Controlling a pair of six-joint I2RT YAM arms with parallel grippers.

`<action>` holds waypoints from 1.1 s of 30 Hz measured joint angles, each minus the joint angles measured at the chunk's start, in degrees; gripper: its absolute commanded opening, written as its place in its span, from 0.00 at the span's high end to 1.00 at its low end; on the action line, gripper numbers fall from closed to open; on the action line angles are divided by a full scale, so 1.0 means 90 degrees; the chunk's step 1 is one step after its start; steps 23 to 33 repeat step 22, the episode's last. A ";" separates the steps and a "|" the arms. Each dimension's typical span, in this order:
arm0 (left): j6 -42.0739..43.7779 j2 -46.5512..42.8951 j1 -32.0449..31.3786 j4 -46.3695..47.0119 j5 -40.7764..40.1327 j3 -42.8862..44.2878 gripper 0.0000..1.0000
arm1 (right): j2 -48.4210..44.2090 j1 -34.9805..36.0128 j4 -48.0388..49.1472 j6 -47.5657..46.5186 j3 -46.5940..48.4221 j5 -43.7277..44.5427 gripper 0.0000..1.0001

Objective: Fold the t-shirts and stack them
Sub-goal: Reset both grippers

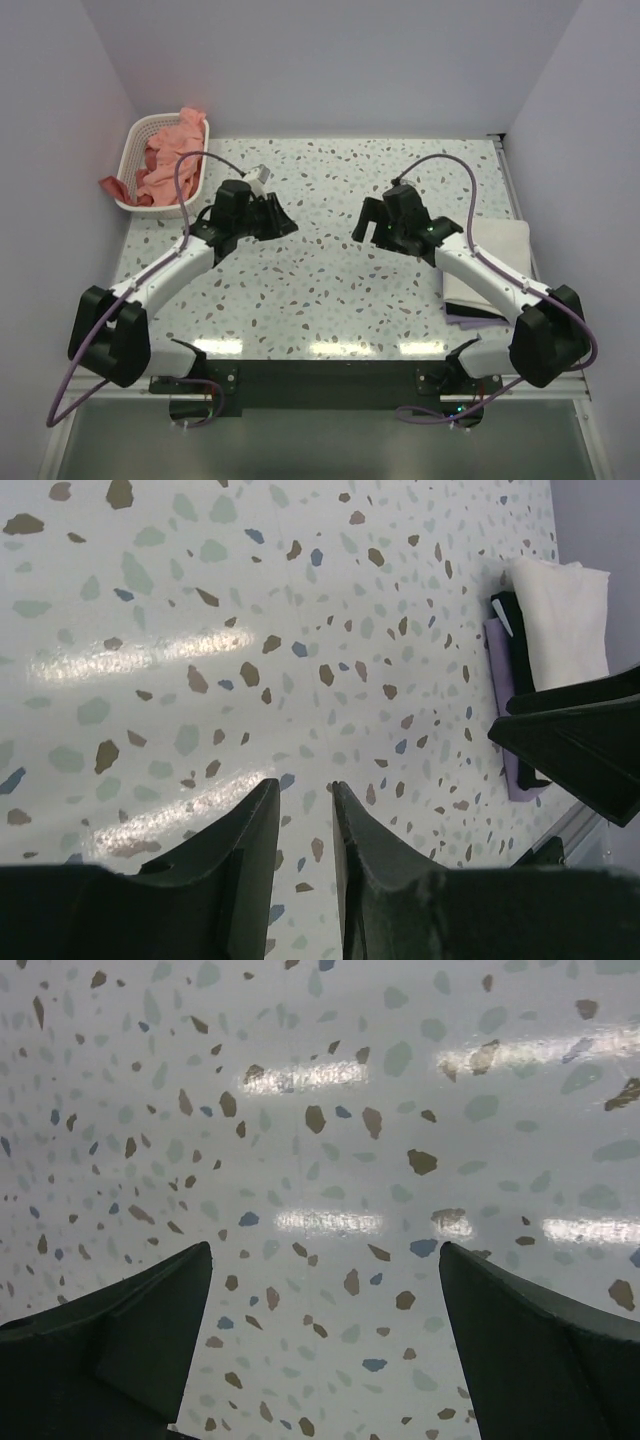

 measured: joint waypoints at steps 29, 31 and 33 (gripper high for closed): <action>0.0374 -0.1399 0.0131 -0.0389 -0.0894 -0.1124 0.65 | -0.0709 0.0304 0.0537 -0.0588 -0.0741 0.0194 0.01; 0.0374 -0.1399 0.0131 -0.0389 -0.0894 -0.1124 0.65 | -0.0709 0.0304 0.0537 -0.0588 -0.0741 0.0194 0.01; 0.0374 -0.1399 0.0131 -0.0389 -0.0894 -0.1124 0.65 | -0.0709 0.0304 0.0537 -0.0588 -0.0741 0.0194 0.01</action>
